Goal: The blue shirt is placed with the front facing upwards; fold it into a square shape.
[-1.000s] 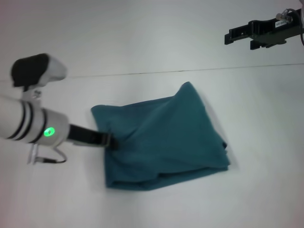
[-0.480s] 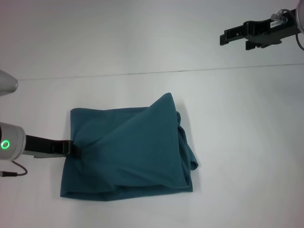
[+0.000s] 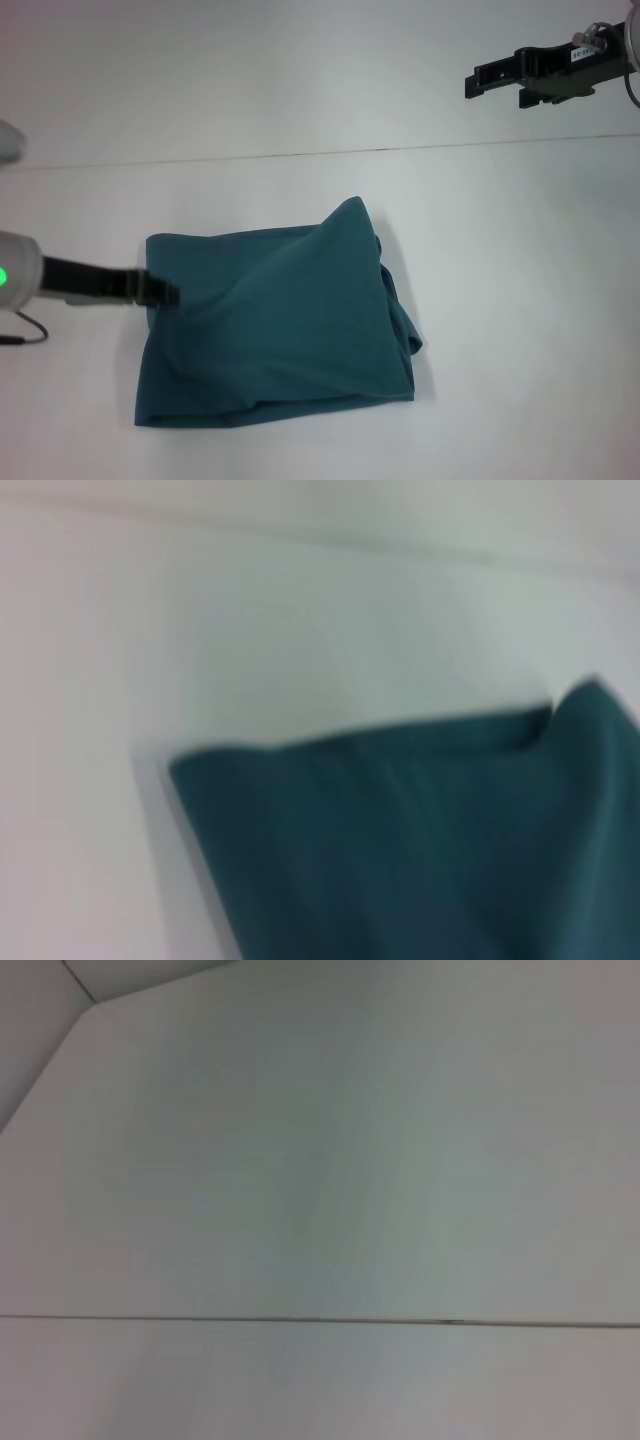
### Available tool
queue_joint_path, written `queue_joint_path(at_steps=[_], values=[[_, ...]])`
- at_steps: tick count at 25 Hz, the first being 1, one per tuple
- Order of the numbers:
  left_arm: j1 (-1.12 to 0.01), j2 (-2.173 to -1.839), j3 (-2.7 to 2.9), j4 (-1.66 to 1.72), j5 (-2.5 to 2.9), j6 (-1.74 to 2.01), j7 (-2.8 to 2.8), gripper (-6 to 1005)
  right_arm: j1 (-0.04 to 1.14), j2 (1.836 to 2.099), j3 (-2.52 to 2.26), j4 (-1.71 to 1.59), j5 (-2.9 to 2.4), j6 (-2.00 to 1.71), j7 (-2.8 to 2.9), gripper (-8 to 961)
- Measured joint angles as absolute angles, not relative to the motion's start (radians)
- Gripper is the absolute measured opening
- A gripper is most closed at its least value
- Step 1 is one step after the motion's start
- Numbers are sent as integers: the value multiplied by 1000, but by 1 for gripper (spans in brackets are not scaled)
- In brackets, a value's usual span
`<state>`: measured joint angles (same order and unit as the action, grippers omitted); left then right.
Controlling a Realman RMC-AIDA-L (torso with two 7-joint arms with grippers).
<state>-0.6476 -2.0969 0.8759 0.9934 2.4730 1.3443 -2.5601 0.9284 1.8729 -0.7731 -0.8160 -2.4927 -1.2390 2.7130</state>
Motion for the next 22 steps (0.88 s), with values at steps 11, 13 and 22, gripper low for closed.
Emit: queue_joint_path(at_steps=[11, 13, 22], values=[[-641, -2068, 634, 870, 2290, 1453, -2594, 561, 938, 1874, -773, -784, -2494, -1246, 2688, 937], [-641, -2062, 634, 824, 2264, 1454, -2600, 629, 941, 1875, -774, -780, -2495, -1246, 2688, 937], [-647, -2064, 655, 721, 2244, 1377, -2597, 952, 939, 1878, -785, -770, -2494, -1247, 2686, 937]])
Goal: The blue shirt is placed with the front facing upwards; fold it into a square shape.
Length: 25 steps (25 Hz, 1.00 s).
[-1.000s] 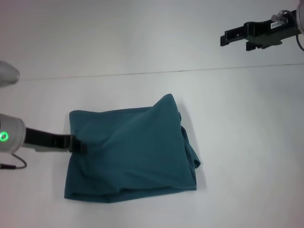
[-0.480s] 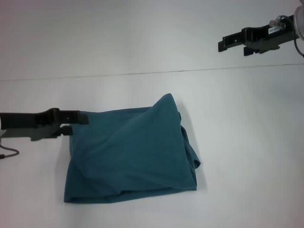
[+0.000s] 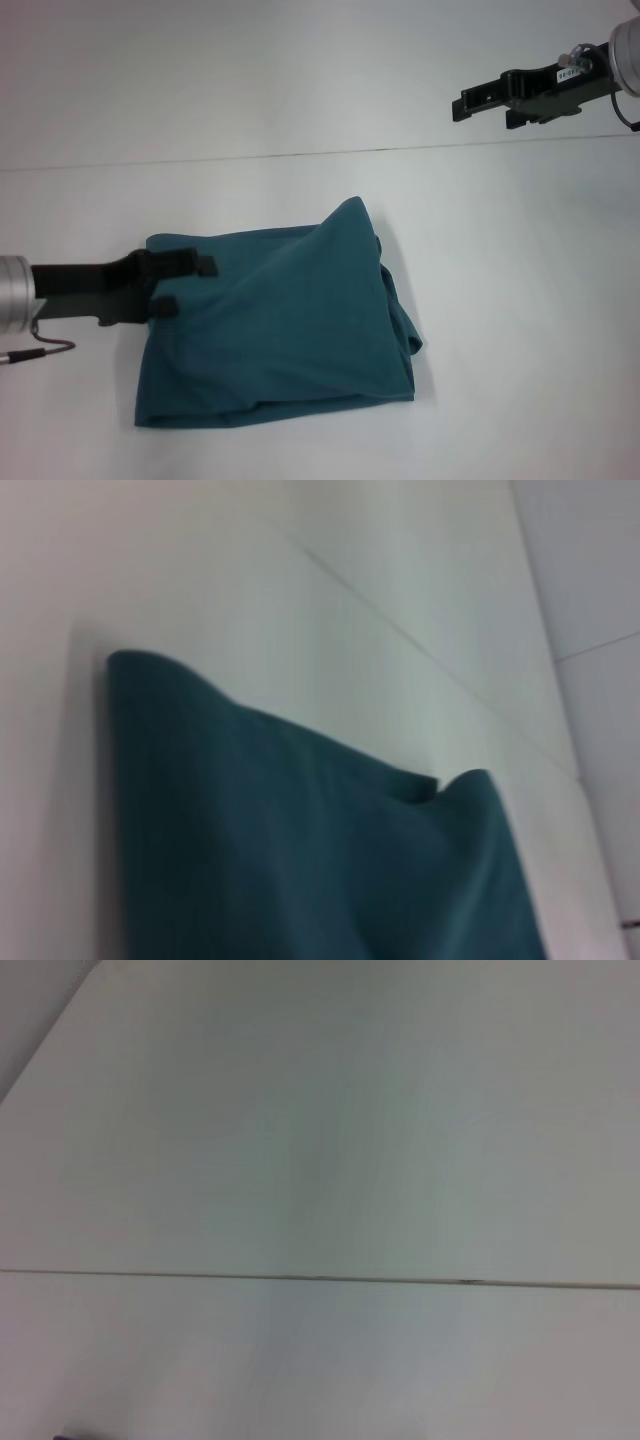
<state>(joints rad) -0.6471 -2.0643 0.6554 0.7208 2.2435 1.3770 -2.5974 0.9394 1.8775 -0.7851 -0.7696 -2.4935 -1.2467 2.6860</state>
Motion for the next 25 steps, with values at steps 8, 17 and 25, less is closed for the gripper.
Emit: queue_joint_path(at_steps=[8, 17, 25], values=[[-652, -2066, 718, 685, 2255, 1309, -2598, 951, 942, 1878, -804, -766, -2494, -1253, 2686, 937], [-587, -2067, 594, 836, 2209, 1405, -2585, 951, 965, 1942, -850, -743, -2490, -1303, 2620, 937], [-570, -2064, 553, 845, 2207, 1420, -2577, 950, 1006, 1999, -922, -644, -2484, -1269, 2605, 936]])
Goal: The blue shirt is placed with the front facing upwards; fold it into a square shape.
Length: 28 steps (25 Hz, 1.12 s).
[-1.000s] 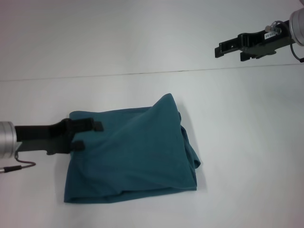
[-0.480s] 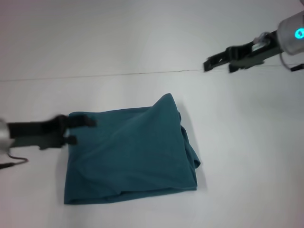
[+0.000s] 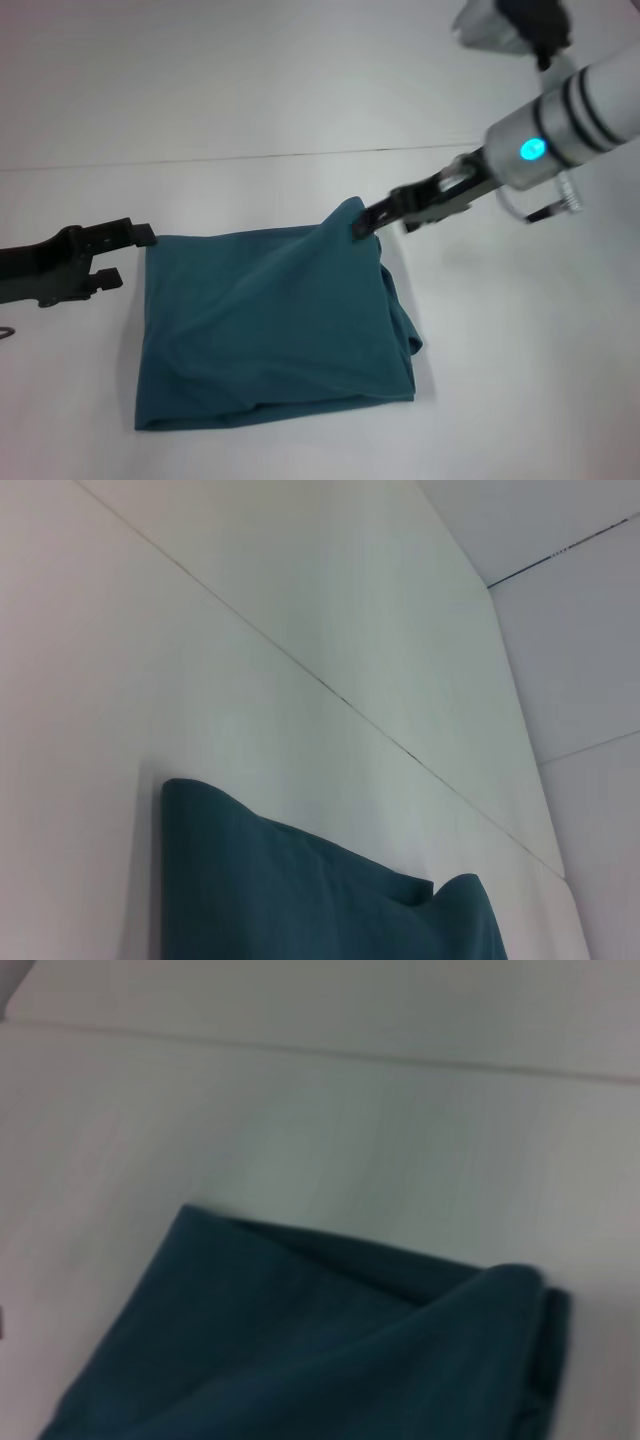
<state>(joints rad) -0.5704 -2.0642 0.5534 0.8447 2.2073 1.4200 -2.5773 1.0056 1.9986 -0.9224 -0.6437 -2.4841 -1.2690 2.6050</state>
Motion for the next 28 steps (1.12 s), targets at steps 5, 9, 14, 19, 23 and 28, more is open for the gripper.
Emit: queue_joint_path(at_steps=[5, 9, 14, 19, 23, 28], values=[[-570, -2065, 550, 847, 2203, 1414, -2577, 950, 1024, 2037, -923, -634, -2431, -1324, 2587, 936], [-570, -2065, 533, 849, 2201, 1412, -2577, 950, 1019, 2060, -925, -626, -2382, -1330, 2586, 936], [-569, -2065, 531, 850, 2201, 1409, -2577, 949, 1019, 2073, -944, -565, -2395, -1259, 2584, 936], [-569, -2065, 529, 850, 2201, 1407, -2577, 949, 1020, 2059, -972, -563, -2507, -1225, 2642, 936], [-569, -2064, 529, 850, 2196, 1406, -2575, 949, 999, 2024, -962, -607, -2599, -1221, 2705, 924], [-569, -2063, 527, 850, 2191, 1407, -2570, 949, 929, 1994, -913, -729, -2446, -1327, 2681, 911]])
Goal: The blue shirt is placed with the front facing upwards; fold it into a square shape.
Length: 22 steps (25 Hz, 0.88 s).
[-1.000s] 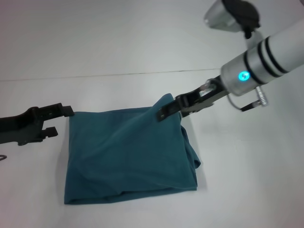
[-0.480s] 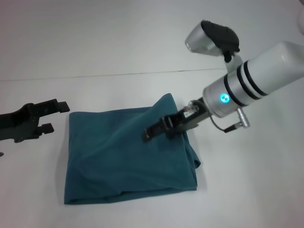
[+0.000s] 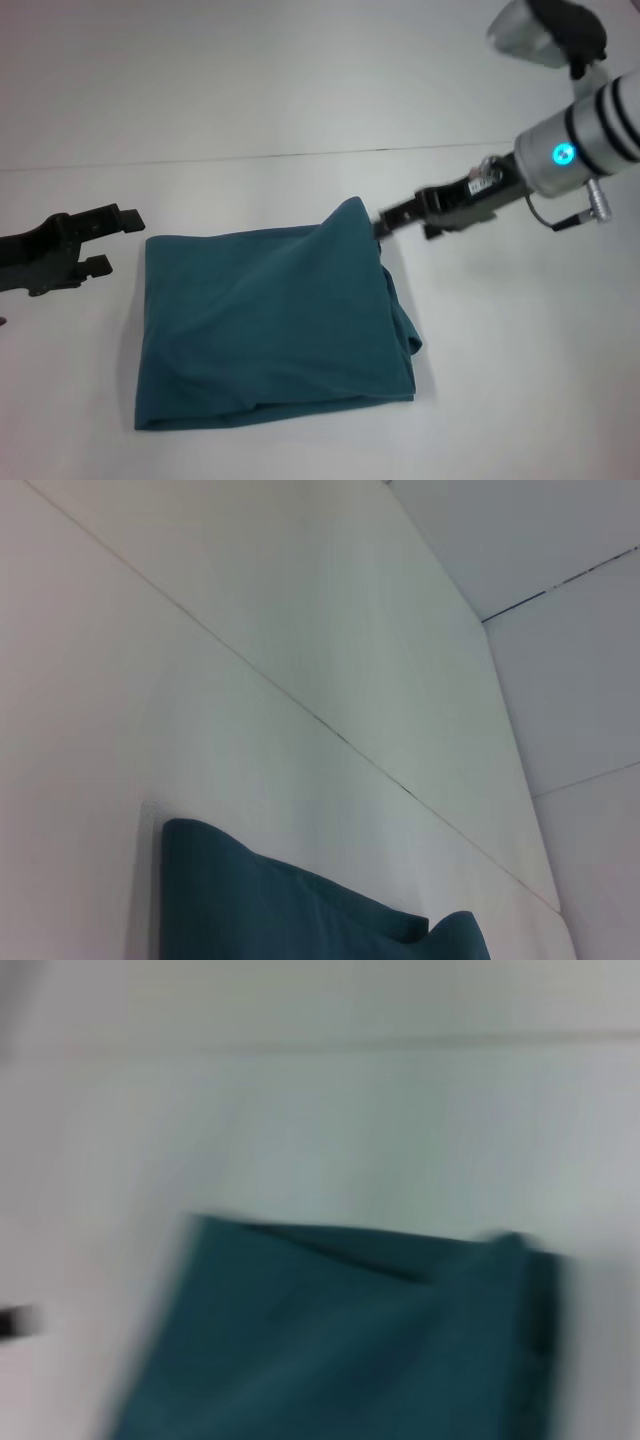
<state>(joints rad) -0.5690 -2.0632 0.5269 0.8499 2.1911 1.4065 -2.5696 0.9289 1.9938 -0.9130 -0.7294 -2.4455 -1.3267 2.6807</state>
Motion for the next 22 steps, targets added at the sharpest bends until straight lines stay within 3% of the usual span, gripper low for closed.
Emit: queue_joint_path(at_steps=[4, 10, 13, 18, 22], values=[[-569, -2063, 510, 850, 2191, 1406, -2567, 949, 914, 2004, -916, -726, -2297, -1437, 2622, 912], [-569, -2064, 503, 850, 2189, 1405, -2567, 949, 947, 2064, -955, -648, -2292, -1467, 2579, 912], [-568, -2066, 503, 850, 2189, 1405, -2566, 949, 955, 2079, -1002, -615, -2304, -1424, 2577, 912], [-574, -2069, 504, 850, 2189, 1396, -2565, 949, 946, 2076, -1036, -598, -2418, -1325, 2633, 911], [-570, -2069, 504, 850, 2189, 1391, -2565, 949, 935, 2058, -1025, -620, -2533, -1271, 2701, 911]])
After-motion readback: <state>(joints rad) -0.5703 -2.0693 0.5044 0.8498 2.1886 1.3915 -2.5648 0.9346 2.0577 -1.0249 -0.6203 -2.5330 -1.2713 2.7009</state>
